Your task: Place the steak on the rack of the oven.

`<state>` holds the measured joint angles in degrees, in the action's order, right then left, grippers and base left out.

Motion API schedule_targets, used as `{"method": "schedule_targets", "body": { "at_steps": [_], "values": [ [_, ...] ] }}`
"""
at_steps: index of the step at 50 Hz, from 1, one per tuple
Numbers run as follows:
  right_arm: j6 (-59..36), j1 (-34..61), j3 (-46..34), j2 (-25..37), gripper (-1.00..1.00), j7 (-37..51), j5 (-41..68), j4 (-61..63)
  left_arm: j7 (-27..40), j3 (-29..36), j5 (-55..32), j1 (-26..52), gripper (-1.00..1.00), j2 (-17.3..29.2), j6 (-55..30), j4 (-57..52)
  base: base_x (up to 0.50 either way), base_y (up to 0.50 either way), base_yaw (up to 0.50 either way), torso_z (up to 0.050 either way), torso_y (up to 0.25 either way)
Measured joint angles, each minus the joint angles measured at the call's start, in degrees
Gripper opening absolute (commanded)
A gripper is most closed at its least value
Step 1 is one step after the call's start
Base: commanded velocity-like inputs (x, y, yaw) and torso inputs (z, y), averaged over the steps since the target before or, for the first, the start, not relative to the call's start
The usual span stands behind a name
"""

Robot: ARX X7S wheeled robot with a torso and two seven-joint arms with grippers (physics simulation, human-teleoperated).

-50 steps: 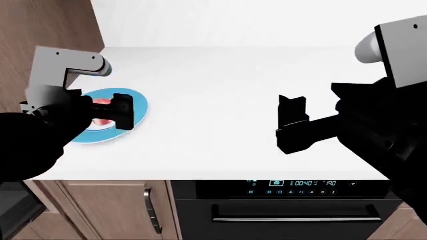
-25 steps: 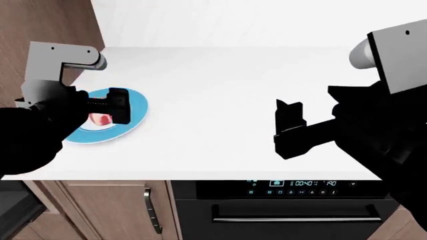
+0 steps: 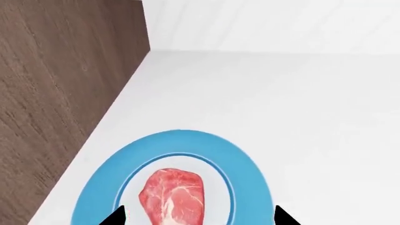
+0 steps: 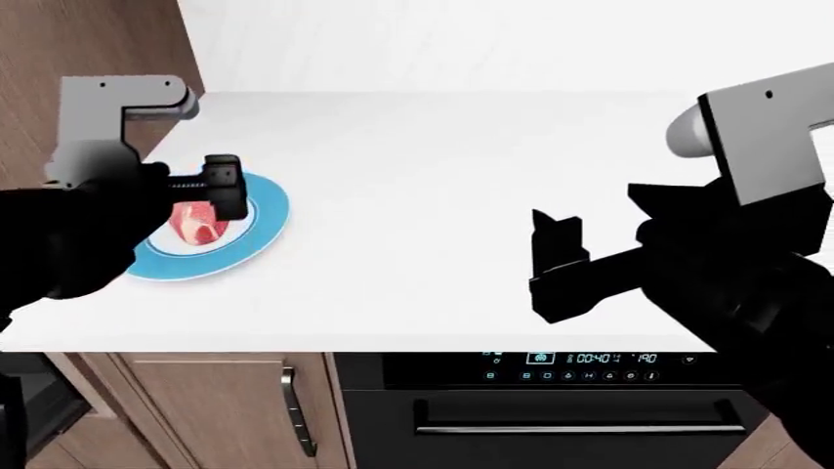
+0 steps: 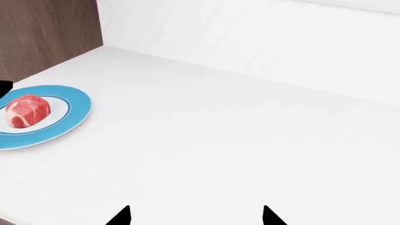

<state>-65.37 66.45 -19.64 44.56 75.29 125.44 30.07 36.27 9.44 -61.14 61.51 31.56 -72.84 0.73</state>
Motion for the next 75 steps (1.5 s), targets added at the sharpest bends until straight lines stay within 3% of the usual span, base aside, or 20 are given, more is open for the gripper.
{"method": "schedule_targets", "body": {
  "at_steps": [41,75],
  "values": [
    [-0.8,-5.1,2.3,0.7,1.0,-7.5,-6.9,-0.8,1.2,2.0,7.4,6.8,1.0,-8.0,8.3,22.6,0.0,0.0,0.0,0.0,0.0],
    [0.2,-5.9,2.0,1.5,1.0,-8.3,-7.8,-0.2,1.3,2.4,11.0,8.2,1.0,-9.6,14.3,31.3,0.0,0.0,0.0,0.0,0.0]
  ]
}}
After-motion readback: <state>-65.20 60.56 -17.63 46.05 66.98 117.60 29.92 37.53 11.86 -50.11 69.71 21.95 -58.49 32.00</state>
